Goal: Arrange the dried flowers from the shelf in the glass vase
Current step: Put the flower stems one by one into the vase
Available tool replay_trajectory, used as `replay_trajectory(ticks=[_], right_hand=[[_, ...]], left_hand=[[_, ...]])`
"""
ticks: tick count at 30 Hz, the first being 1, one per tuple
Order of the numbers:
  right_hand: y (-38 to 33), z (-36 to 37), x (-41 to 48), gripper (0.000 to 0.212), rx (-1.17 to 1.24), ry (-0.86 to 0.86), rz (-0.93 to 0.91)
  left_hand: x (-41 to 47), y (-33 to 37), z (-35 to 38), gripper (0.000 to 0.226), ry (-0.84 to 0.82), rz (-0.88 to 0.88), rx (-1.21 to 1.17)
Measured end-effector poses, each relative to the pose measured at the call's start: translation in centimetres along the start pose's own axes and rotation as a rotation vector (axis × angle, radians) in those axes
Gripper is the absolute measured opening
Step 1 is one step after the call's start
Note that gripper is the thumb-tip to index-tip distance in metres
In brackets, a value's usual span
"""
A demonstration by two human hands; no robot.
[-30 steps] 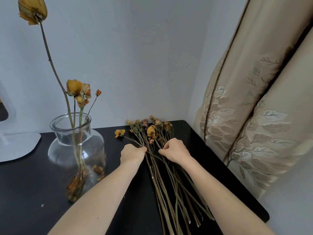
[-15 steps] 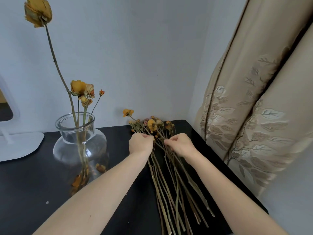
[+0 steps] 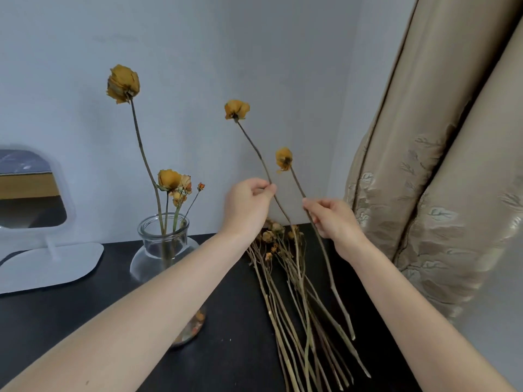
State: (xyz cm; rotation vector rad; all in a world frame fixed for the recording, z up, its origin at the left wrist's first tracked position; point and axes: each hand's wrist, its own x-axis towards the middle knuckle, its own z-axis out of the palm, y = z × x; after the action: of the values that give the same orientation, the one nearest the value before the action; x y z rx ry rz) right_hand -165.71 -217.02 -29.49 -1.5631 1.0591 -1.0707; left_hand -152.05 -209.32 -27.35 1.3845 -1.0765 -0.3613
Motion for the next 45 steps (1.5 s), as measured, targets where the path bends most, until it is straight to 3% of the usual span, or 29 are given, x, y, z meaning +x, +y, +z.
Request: replay_trajectory(ticks=[4, 15, 24, 32, 45], right_hand=[[-3.0, 0.9, -0.7, 0.025, 0.135, -0.019, -0.061], [-7.6, 5.2, -1.8, 0.021, 0.242, -0.085, -0.151], [-13.9, 8.0, -2.1, 0.029, 0.506, -0.103, -0.308], [-15.2, 10.0, -2.5, 0.030, 0.536, -0.120, -0.360], [-13.3, 10.8, -2.6, 0.023, 0.460, -0.136, -0.335]], left_hand=[[-0.1, 3.8, -3.6, 0.009, -0.003, 0.049, -0.110], [0.5, 12.4, -18.0, 0.012, 0.134, 0.169, -0.156], [1.4, 16.2, -22.6, 0.016, 0.279, 0.306, -0.207], [1.9, 13.7, -22.0, 0.013, 0.362, 0.270, -0.086], [1.4, 5.7, -19.9, 0.010, 0.275, 0.108, 0.028]])
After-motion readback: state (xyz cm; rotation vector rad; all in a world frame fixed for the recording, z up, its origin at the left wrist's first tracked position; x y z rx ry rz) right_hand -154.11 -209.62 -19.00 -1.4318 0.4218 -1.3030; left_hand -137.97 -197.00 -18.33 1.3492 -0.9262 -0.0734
